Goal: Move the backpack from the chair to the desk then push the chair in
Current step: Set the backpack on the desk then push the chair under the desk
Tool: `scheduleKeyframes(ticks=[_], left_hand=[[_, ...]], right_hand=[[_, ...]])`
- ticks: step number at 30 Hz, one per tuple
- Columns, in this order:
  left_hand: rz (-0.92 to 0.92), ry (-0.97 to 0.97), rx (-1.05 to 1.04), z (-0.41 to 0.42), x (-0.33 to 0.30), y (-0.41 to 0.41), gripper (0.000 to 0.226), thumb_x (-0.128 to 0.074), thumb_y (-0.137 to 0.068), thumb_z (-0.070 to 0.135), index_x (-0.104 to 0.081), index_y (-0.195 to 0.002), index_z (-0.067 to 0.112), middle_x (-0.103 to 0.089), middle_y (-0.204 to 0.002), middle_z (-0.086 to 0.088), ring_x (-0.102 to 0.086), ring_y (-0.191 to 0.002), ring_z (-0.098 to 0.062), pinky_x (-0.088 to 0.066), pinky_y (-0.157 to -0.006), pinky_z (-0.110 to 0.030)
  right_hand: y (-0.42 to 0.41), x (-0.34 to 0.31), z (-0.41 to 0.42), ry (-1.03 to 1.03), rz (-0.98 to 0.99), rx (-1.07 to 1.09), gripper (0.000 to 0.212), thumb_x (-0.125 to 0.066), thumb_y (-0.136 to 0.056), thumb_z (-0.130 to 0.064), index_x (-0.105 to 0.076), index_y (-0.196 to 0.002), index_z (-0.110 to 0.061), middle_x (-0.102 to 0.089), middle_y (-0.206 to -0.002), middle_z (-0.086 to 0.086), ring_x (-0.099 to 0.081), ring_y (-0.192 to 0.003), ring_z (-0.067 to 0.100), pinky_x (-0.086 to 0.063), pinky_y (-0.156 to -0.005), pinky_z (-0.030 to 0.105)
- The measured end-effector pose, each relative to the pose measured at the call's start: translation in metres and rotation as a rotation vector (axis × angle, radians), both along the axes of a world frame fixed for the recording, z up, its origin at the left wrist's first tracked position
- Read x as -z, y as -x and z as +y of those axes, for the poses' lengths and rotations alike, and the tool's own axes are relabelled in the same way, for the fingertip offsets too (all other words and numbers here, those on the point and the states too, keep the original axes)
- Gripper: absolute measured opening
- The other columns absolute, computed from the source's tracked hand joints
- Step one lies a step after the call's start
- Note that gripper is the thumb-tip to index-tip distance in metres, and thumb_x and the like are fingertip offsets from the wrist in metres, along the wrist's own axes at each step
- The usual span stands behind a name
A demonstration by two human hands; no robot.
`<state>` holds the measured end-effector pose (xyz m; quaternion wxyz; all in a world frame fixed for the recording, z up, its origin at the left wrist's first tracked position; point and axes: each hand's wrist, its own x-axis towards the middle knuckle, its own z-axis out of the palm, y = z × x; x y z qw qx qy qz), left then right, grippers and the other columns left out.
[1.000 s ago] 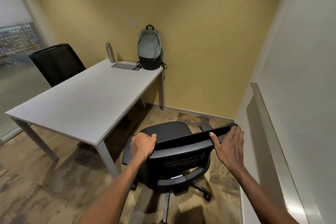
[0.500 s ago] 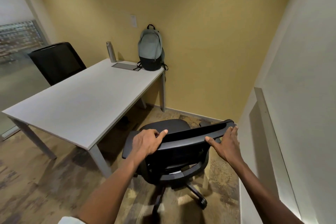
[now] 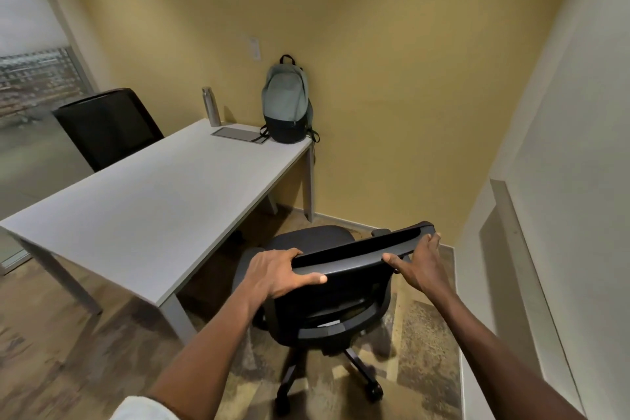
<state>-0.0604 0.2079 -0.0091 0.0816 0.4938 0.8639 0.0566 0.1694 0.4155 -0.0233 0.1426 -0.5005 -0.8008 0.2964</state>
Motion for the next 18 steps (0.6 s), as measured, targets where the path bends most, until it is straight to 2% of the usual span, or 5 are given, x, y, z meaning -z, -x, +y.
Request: scheduleKeyframes(ticks=[4,9,14,18], left_hand=[[0.014,-0.041,-0.039,0.016,0.003,0.013,0.121,-0.019,-0.049,0.111,-0.054,-0.136,0.034,-0.072,-0.112,0.000,-0.066,-0.100,-0.021,-0.055,-0.089,-0.039],[0.045,-0.061,-0.082,0.034,0.005,0.025,0.123,-0.019,-0.048,0.111,-0.055,-0.136,0.033,-0.074,-0.106,-0.002,-0.068,-0.098,-0.023,-0.056,-0.085,-0.039],[0.034,-0.066,-0.123,0.054,0.004,0.043,0.125,-0.021,-0.047,0.111,-0.057,-0.134,0.030,-0.074,-0.104,-0.002,-0.068,-0.097,-0.024,-0.057,-0.086,-0.041],[0.042,-0.045,-0.132,0.075,0.001,0.054,0.124,-0.023,-0.048,0.111,-0.062,-0.129,0.025,-0.074,-0.100,-0.003,-0.068,-0.093,-0.025,-0.057,-0.085,-0.041]], right_hand=[[0.020,0.001,0.018,-0.026,0.006,0.025,0.116,-0.071,-0.081,-0.057,-0.007,-0.155,0.005,0.010,-0.165,0.022,-0.014,-0.152,0.040,-0.033,-0.116,0.048],[0.042,0.009,0.033,-0.057,0.054,0.032,0.095,-0.069,-0.085,-0.050,-0.025,-0.147,0.008,0.004,-0.165,0.024,-0.019,-0.150,0.041,-0.039,-0.110,0.049],[0.066,0.011,0.061,-0.050,0.114,-0.030,0.088,-0.070,-0.087,-0.044,-0.029,-0.142,0.011,0.006,-0.164,0.028,-0.021,-0.149,0.044,-0.037,-0.110,0.047],[0.086,0.011,0.092,-0.054,0.124,-0.089,0.074,-0.071,-0.088,-0.041,-0.036,-0.131,0.007,0.007,-0.164,0.026,-0.022,-0.147,0.046,-0.040,-0.104,0.047]])
